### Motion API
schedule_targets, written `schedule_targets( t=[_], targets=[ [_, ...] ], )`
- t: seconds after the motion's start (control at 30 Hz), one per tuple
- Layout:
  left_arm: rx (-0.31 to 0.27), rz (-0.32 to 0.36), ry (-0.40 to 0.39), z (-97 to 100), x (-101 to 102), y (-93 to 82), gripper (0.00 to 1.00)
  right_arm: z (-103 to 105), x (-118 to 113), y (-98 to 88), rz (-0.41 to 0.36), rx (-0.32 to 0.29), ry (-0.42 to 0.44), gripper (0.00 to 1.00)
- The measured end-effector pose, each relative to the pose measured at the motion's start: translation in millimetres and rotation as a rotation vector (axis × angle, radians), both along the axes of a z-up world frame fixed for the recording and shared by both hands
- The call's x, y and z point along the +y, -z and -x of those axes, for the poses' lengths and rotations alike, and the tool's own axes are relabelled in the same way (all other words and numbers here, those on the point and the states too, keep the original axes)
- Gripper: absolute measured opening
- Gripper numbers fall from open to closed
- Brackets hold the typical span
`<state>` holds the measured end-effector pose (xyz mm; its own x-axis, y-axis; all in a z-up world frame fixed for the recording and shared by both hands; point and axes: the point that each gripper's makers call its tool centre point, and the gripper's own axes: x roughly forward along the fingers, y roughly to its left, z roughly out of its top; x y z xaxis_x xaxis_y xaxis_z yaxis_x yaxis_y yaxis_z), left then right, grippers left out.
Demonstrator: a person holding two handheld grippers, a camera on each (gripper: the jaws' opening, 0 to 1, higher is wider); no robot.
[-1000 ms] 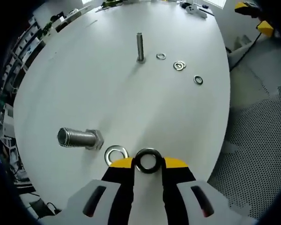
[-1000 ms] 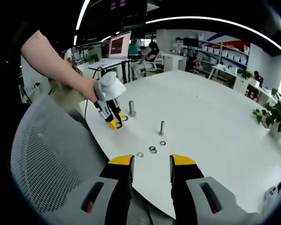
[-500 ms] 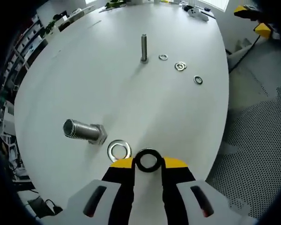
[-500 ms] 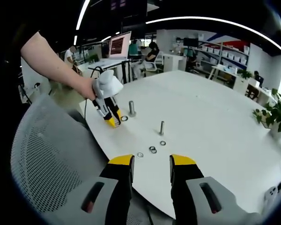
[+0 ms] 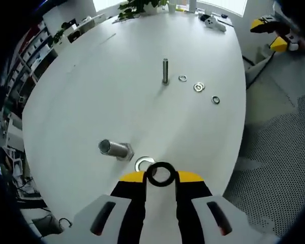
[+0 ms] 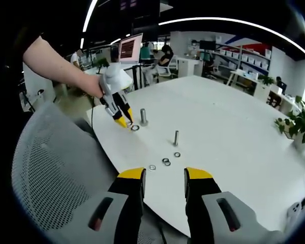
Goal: Place the washer onto the threaded stud by aligning its center hole with the stud, sliding it down to the base, and recovering from edge contact or off-axis alignment until the washer reaches the visible bottom stop.
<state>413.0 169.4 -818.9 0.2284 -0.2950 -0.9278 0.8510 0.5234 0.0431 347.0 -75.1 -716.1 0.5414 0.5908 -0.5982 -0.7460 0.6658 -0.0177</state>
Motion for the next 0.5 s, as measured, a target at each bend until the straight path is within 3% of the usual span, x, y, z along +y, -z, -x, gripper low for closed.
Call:
schedule_targets(
  t=[0.5],
  targets=[
    [-0.077,0.024,-0.022,-33.5,4.5,-38.2,0.19,-0.6,0.0,-1.2,-0.008,-0.005,0.002,0.33]
  ],
)
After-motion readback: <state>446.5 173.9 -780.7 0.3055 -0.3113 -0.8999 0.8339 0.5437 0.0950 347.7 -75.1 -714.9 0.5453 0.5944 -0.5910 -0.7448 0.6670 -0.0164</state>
